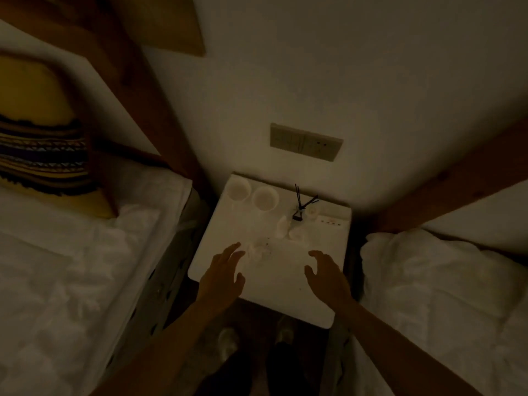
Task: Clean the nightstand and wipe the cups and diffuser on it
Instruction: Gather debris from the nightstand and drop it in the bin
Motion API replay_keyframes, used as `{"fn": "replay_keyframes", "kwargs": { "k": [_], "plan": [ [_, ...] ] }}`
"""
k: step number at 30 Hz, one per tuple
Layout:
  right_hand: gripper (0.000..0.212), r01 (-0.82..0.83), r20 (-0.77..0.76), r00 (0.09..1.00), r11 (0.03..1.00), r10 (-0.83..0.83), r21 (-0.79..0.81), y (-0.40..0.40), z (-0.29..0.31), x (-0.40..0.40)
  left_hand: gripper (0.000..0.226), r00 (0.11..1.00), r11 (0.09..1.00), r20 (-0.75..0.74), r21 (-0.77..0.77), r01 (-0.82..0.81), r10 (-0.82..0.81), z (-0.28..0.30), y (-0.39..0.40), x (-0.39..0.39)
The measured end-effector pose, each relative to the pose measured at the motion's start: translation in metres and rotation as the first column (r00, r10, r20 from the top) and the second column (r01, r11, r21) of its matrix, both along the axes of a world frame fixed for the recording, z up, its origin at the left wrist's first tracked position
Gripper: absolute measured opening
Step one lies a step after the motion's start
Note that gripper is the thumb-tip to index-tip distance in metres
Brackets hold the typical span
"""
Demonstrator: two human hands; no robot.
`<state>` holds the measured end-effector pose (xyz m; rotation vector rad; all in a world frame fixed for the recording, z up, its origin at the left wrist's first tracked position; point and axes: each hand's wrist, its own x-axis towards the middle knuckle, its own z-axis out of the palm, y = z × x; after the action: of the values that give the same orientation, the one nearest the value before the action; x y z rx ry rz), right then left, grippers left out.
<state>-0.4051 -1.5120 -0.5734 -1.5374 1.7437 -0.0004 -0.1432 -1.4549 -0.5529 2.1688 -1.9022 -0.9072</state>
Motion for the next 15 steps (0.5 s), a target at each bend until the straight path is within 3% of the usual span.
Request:
{"fn": "replay_keyframes", "kwargs": {
  "k": [5, 9, 15],
  "plan": [
    [0.062, 0.003, -0.028, 1.0, 1.0, -0.002, 0.026, -0.072, -0.06, 0.021, 0.041, 0.994, 0.994, -0.001, 0.002, -0.106, 0.106, -0.064, -0.034, -0.015],
    [0.073, 0.038, -0.114, 0.992, 0.997, -0.046, -0.067, -0.095, -0.101, 0.051, 0.047, 0.979, 0.98, -0.033, 0.022, -0.198, 0.199, -0.105, -0.052, -0.029],
    [0.05, 0.061, -0.156, 0.983, 0.98, -0.092, -0.191, -0.099, -0.131, 0.074, 0.037, 0.992, 0.99, 0.024, 0.06, -0.127, 0.126, -0.131, -0.058, -0.031]
  ]
}}
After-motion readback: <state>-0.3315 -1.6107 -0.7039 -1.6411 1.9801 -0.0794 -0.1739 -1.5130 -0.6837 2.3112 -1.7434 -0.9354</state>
